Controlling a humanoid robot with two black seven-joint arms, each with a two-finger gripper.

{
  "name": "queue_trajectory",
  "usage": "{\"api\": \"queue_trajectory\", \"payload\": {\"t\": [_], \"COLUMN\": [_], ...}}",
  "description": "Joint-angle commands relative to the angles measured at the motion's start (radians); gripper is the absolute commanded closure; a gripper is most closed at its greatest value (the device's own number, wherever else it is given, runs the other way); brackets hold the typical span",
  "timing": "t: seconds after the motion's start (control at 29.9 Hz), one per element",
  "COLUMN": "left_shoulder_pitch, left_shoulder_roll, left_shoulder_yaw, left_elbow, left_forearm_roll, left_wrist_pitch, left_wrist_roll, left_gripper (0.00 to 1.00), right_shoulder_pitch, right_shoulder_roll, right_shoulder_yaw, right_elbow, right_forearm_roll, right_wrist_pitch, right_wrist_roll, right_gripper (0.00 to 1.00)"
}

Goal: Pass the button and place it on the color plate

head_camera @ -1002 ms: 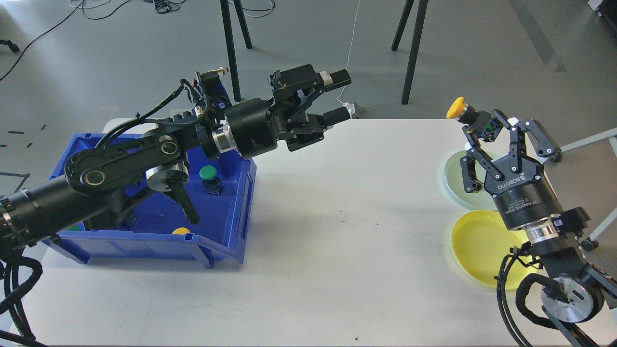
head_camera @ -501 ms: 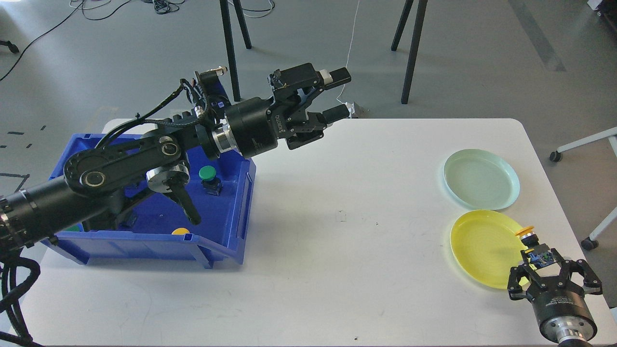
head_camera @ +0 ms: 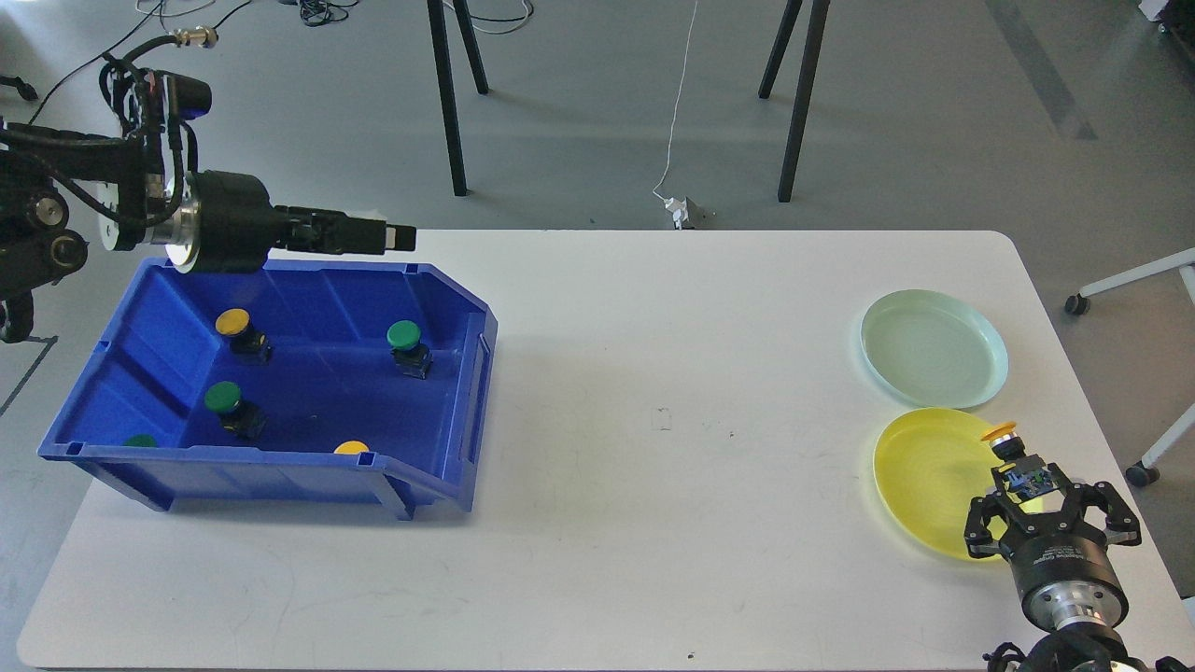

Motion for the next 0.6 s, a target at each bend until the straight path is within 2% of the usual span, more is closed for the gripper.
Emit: {"api": "queue_trajectory", "payload": {"t": [0.0,0.07,0.17,0.23,0.27,0.4,0.57], "left_shoulder_pitch": [0.053,0.089,0.133,0.162,0.176,0.210,0.213], "left_shoulder_roll": [-0.004,-0.011,-0.025,-0.043,-0.049,-0.060,-0.054], "left_shoulder_yaw": [0.027,0.030,0.034,0.036,0.036,0.034,0.043], "left_elbow": [0.074,0.126,0.189,0.242,0.265,0.345,0.358], "left_forearm_roll": [0.120,0.130,0.160,0.202,0.221,0.246,0.256], "left_wrist_pitch": [-0.002,-0.002,-0.002,-0.002,-0.002,-0.002,-0.002], "left_wrist_roll": [0.000,0.000,0.000,0.000,0.000,0.000,0.000], "left_gripper": [0.19,0.19,0.19,0.19,0.19,0.19,0.19], "right_shoulder_pitch": [0.010,0.012,0.010,0.008,0.007,0.004,0.008], "right_shoulder_roll": [0.010,0.012,0.012,0.012,0.012,0.013,0.027], "right_shoulder_yaw": [-0.004,-0.004,-0.004,-0.004,-0.004,-0.004,-0.004], "right_elbow": [0.000,0.000,0.001,0.001,0.001,0.003,0.007], "right_forearm_roll": [0.000,0.000,0.008,0.008,0.008,0.008,0.011], "right_wrist_pitch": [-0.005,-0.005,-0.003,-0.003,-0.003,0.008,0.014], "right_wrist_roll": [0.000,0.000,0.000,0.000,0.000,0.000,0.000], "right_gripper": [0.57,0.44,0.30,0.09,0.03,0.03,0.03]}}
